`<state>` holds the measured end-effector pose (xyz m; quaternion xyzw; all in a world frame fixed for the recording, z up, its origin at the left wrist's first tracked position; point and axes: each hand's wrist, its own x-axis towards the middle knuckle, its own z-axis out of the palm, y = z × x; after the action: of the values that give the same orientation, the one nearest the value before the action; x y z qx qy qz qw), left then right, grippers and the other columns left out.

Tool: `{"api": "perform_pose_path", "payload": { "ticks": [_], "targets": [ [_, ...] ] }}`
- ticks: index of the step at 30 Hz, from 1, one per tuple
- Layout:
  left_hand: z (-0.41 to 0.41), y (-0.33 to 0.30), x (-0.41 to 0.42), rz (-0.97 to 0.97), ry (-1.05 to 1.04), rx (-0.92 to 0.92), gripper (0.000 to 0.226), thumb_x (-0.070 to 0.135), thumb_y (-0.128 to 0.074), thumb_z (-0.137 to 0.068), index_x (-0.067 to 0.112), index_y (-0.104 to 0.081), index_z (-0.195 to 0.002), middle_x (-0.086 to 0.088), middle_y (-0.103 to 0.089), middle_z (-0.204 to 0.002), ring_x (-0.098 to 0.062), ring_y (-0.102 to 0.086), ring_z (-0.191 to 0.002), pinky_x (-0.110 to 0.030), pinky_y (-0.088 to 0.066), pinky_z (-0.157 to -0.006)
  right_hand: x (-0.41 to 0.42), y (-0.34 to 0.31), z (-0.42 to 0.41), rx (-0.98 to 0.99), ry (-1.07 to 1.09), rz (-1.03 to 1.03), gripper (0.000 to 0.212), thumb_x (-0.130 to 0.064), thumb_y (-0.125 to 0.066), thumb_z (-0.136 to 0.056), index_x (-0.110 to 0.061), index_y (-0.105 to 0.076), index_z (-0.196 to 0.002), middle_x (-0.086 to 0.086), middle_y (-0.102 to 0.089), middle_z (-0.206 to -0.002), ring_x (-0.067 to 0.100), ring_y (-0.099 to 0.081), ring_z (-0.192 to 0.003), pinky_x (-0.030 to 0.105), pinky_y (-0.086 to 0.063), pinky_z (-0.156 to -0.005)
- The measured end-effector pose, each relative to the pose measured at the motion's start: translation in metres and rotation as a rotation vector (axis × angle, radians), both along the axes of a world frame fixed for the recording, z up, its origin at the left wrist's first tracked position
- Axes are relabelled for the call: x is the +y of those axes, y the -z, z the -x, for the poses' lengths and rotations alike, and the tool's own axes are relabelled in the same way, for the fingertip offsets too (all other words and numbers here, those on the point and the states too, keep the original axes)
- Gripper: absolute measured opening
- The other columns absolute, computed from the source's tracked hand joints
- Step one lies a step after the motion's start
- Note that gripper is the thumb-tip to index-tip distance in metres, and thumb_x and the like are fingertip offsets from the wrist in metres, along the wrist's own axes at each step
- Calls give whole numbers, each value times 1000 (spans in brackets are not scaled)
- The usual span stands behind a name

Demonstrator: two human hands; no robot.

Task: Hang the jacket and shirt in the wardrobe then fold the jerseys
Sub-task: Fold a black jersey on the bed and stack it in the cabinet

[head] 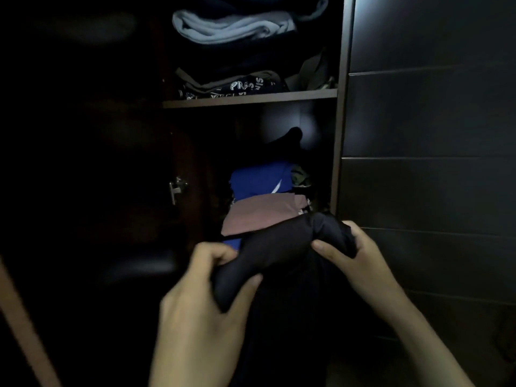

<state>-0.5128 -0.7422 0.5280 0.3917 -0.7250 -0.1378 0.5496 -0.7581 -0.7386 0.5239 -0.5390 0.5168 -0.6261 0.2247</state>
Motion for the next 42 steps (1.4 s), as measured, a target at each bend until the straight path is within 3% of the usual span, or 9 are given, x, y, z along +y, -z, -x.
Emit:
{"api": "perform_pose_path", "payload": {
  "ticks": [8, 11, 15, 20, 27, 33, 36, 39, 42],
  "targets": [
    [26, 15, -93, -124, -63, 104, 36, 20, -88, -74, 26, -58, -94, 17, -67, -86, 11, -61, -82, -4, -41, -65, -70, 34, 9, -17, 54, -72, 30, -17, -78, -87, -19, -62, -113, -7, -72, -103, -3, -69, -88, 9, -50, -72],
    [29, 24, -128, -188, -101, 182, 37, 19, -89, -73, 25, -59, -95, 15, -66, -86, 7, -60, -79, -18, -43, -68, -96, 36, 14, -10, 102, -66, 35, -21, -78, -88, -20, -60, -118, -10, -71, -107, -5, -68, -91, 10, -51, -76],
    [34, 29, -178, -249, -124, 239, 41, 17, -90, -71, 24, -59, -97, 9, -65, -90, -15, -63, -85, -31, -47, -76, -129, 32, 16, 28, 138, -72, 39, -25, -75, -91, -20, -54, -123, -10, -66, -111, 4, -64, -103, 11, -50, -84],
    [50, 3, -267, -275, -151, 262, 45, 16, -88, -71, 23, -57, -102, 0, -62, -101, -26, -62, -97, -38, -53, -89, -190, 2, 12, 119, 209, -124, 51, -38, -72, -91, -11, -50, -129, 4, -62, -123, 26, -59, -122, 46, -45, -109],
    [97, -59, -385, -301, -78, 294, 49, 14, -89, -73, 19, -54, -106, -3, -57, -104, -21, -57, -94, -27, -44, -76, -298, -76, 51, 238, 323, -303, 61, -29, -61, -101, 3, -33, -144, 22, -49, -148, 40, -49, -136, 41, -42, -111],
    [145, -18, -431, -293, -267, -347, 56, 27, -66, -92, 20, -38, -140, -13, -43, -144, -38, -52, -127, -49, -38, -104, -359, -35, 74, 701, 730, -505, 64, -32, -65, -94, -7, -34, -144, 21, -37, -150, 41, -37, -139, 53, -31, -116],
    [155, 35, -428, -231, -101, -514, 49, 21, -46, -101, 20, -37, -149, -8, -43, -154, -26, -42, -140, -42, -30, -114, -376, 16, 67, 856, 605, -428, 55, -40, -46, -103, -11, -39, -148, 17, -38, -155, 35, -29, -146, 54, -18, -122],
    [154, 61, -424, -310, 10, -724, 49, 25, -23, -110, 21, -26, -158, -2, -26, -166, -14, -18, -153, -27, -1, -123, -385, 43, 67, 903, 414, -596, 58, -45, -25, -108, -20, -26, -160, 9, -17, -169, 31, -7, -157, 56, 0, -125],
    [147, 50, -422, -421, 4, -651, 52, 40, -22, -110, 23, -27, -159, 1, -24, -166, -16, -18, -153, -34, -10, -125, -386, 26, 63, 907, 361, -618, 61, -47, -27, -107, -16, -26, -160, 11, -17, -169, 35, -5, -156, 59, 2, -124]
  ]
}}
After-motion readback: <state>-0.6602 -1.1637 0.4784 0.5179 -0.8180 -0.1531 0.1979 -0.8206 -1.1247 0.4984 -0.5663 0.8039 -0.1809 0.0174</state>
